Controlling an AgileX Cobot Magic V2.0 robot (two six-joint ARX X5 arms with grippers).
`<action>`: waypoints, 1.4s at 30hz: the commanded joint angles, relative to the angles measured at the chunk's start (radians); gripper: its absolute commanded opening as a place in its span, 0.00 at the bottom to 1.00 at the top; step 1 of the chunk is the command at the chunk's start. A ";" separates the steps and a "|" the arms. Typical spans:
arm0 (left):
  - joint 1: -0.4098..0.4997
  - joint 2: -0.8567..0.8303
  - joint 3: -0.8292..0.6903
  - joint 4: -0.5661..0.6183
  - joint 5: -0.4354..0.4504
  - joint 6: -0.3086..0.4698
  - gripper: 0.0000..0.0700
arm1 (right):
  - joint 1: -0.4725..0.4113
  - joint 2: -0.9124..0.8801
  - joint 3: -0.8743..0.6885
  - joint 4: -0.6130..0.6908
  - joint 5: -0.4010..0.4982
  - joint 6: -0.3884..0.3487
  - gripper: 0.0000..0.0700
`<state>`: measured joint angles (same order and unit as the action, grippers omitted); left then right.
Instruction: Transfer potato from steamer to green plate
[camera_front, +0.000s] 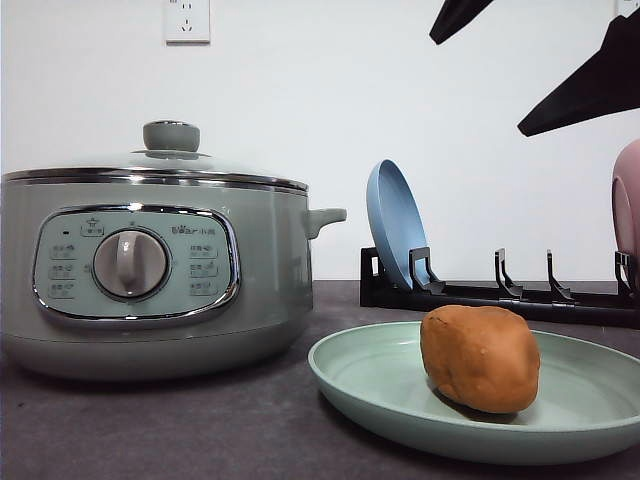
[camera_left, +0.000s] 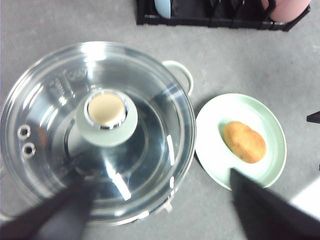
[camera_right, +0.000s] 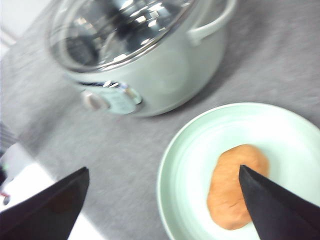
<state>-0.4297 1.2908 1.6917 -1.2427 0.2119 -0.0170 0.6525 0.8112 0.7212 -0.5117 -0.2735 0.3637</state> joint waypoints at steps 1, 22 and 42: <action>-0.005 0.006 0.021 0.000 0.003 -0.003 0.24 | 0.006 0.004 0.016 -0.002 -0.011 -0.008 0.55; -0.005 0.003 0.021 -0.016 0.003 -0.002 0.01 | 0.006 0.004 0.016 0.003 -0.011 -0.013 0.00; 0.184 -0.282 -0.156 0.517 -0.018 0.081 0.01 | 0.006 0.004 0.016 0.003 -0.011 -0.013 0.00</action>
<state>-0.2577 1.0206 1.5555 -0.7805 0.1963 0.0468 0.6525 0.8112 0.7212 -0.5186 -0.2844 0.3630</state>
